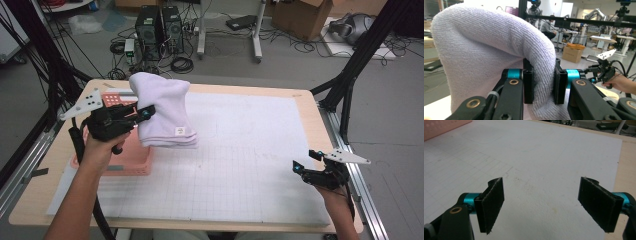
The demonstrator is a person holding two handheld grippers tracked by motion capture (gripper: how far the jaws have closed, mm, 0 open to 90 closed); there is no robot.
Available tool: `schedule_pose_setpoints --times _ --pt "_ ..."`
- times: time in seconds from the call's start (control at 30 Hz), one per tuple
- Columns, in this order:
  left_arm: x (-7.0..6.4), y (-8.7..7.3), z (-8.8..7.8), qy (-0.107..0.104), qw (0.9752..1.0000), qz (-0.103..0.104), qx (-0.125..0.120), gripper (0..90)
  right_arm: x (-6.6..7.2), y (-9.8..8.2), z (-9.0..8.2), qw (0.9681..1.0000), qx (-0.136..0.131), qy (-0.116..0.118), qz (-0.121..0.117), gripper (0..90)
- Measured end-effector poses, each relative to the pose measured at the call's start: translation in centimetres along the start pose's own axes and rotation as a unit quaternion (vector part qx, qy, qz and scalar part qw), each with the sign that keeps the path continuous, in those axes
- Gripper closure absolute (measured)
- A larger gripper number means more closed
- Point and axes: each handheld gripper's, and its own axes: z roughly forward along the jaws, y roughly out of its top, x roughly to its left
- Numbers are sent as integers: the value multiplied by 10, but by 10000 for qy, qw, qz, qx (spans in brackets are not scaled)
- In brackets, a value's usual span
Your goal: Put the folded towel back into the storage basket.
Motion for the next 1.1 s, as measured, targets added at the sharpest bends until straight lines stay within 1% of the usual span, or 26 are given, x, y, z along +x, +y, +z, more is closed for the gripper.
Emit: schedule_pose_setpoints --times 0.17,0.33,0.53,0.63,0.83,0.97,1.03,1.1 --pt "7 4 -15 132 9999 6 -30 756 0 0 1 10000 -5 2 2 202" --pt "17 10 -31 252 9996 -58 -149 756 0 1 0 10000 -1 -21 10 202" --pt "28 14 -52 415 9989 -79 -186 756 0 2 0 10000 -18 -28 7 201" --pt "34 12 -64 508 9984 -106 -202 756 1 2 1 10000 -18 -15 3 201" --pt "49 2 -82 632 9978 -209 -35 756 2 2 3 10000 20 8 -24 201" --pt "58 -4 -94 734 9968 -322 -50 755 3 2 3 10000 49 -4 -29 202" --pt "61 -5 -100 785 9963 -338 -46 755 4 2 4 10000 34 -8 -44 201" --pt "64 -7 -106 817 9959 -371 -99 755 4 3 4 10000 44 -13 -29 202"
